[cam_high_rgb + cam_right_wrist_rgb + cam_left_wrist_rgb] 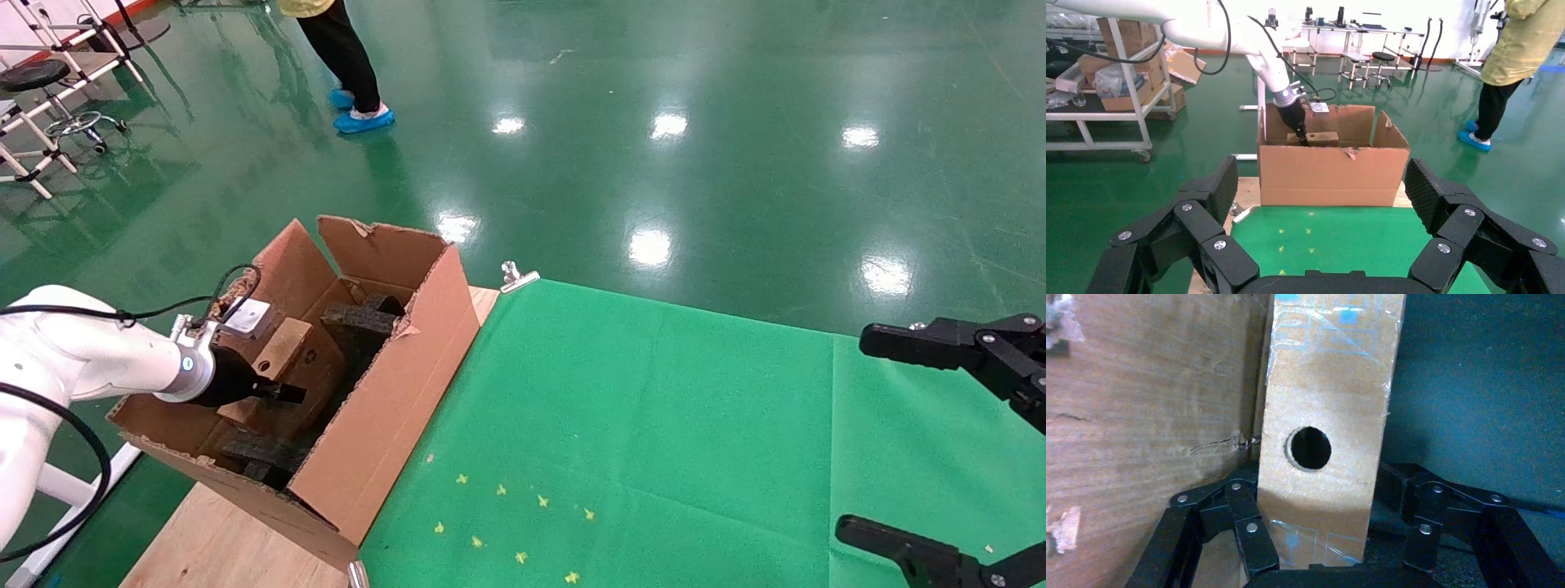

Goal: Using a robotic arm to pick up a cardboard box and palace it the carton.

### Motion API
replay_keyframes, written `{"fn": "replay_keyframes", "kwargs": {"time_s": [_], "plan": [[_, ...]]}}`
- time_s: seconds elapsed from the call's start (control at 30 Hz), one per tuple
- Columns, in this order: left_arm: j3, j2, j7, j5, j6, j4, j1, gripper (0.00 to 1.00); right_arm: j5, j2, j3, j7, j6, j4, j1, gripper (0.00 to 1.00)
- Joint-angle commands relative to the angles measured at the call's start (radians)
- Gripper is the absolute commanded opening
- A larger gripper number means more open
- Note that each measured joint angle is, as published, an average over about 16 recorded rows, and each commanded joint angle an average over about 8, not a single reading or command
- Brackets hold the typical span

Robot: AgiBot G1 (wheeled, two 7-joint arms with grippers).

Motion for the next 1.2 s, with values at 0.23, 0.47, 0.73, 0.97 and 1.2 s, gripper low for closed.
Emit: {"fn": "replay_keyframes", "kwargs": {"time_s": [0.23, 0.47, 0.73, 0.97, 1.2], "plan": [[0.005, 0.001, -0.005, 0.007, -0.001, -0.001, -0.02, 1.0, 0.0, 0.0, 0.0, 0.0, 0.0, 0.0, 0.0, 1.0], [0.008, 0.004, -0.008, 0.011, -0.003, -0.006, -0.041, 1.0, 0.0, 0.0, 0.0, 0.0, 0.0, 0.0, 0.0, 1.0], [-0.003, -0.008, -0.009, -0.005, 0.014, -0.027, -0.089, 1.0, 0.0, 0.0, -0.001, 0.0, 0.0, 0.0, 0.0, 1.0], [-0.045, -0.051, -0.02, -0.066, 0.084, -0.079, -0.183, 1.0, 0.0, 0.0, -0.001, 0.0, 0.0, 0.0, 0.0, 1.0], [-0.155, -0.143, -0.046, -0.237, 0.304, -0.167, -0.27, 1.0, 0.001, 0.0, -0.001, -0.001, 0.0, 0.0, 0.0, 1.0]]}}
